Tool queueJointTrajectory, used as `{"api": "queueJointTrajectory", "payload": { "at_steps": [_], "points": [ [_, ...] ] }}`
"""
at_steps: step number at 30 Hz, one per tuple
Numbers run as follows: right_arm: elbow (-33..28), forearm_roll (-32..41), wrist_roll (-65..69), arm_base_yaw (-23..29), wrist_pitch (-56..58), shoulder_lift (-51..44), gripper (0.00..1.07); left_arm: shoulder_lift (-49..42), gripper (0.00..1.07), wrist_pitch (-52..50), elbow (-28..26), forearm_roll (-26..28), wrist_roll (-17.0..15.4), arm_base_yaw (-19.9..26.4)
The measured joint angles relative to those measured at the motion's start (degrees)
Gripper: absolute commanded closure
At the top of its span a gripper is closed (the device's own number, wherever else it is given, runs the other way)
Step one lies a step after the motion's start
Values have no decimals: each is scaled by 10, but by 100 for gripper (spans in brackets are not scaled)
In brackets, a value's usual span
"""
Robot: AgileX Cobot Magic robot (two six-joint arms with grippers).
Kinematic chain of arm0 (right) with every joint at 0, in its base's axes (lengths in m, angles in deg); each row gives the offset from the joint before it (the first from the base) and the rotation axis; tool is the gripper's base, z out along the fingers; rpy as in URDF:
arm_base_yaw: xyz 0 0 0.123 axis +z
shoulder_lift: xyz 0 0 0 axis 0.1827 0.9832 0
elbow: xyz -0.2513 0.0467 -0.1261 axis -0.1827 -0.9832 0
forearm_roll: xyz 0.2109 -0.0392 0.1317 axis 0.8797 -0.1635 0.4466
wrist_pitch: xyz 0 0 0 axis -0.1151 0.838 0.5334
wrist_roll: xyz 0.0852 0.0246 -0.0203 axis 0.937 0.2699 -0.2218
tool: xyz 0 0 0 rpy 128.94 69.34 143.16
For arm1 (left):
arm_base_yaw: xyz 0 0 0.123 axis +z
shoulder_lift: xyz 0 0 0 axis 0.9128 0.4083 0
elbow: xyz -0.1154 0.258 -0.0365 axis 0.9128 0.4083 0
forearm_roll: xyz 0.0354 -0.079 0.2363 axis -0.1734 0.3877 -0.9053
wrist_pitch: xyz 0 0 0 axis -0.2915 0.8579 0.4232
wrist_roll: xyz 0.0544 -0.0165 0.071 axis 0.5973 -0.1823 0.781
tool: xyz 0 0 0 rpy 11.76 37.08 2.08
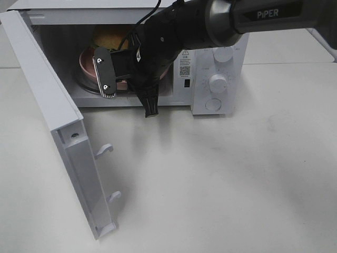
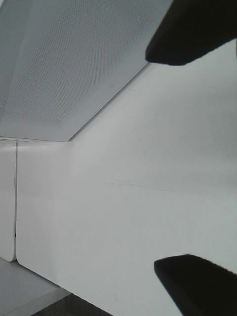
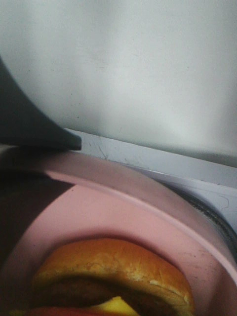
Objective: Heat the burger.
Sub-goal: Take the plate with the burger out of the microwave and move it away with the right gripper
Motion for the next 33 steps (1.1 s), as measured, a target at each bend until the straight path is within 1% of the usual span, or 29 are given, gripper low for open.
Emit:
{"api": "queueJointTrajectory", "payload": {
  "at_steps": [2,3,4,5,6,8,12,14,17,18,20,22,25,27,30,32,33],
  "points": [
    [-8,0,-3,0,-6,-6,107,0,9,0,0,0,0,0],
    [-27,-1,-10,0,-18,-14,107,0,9,0,0,0,0,0],
    [-27,-1,-10,0,-18,-14,107,0,9,0,0,0,0,0],
    [-45,-1,-19,0,-23,-23,107,0,9,0,0,0,0,0],
    [-45,-1,-19,0,-23,-23,107,0,9,0,0,0,0,0],
    [-66,-2,-26,0,-27,-30,107,0,9,0,0,0,0,0],
    [-81,-2,-36,0,-34,-37,107,0,9,0,0,0,0,0],
    [-103,-2,-38,2,-46,-47,107,0,9,0,0,0,0,0],
    [-109,-2,-38,2,-52,-51,107,0,9,0,0,0,0,0],
    [-123,-2,-40,2,-63,-61,107,0,9,0,0,0,0,0],
    [-129,-2,-40,3,-68,-65,107,0,9,0,0,0,0,0],
    [-154,-2,-41,3,-81,-87,107,0,9,0,0,0,0,0],
    [-160,-2,-42,3,-86,-91,107,0,9,0,0,0,0,0],
    [-192,3,-57,3,-104,-110,107,0,9,0,0,0,0,0],
    [-199,5,-63,4,-105,-116,107,0,9,0,0,0,0,0],
    [-237,24,-92,5,-112,-140,107,0,9,0,0,0,0,0],
    [-237,24,-92,5,-112,-140,107,0,9,0,0,0,0,0]
  ]
}}
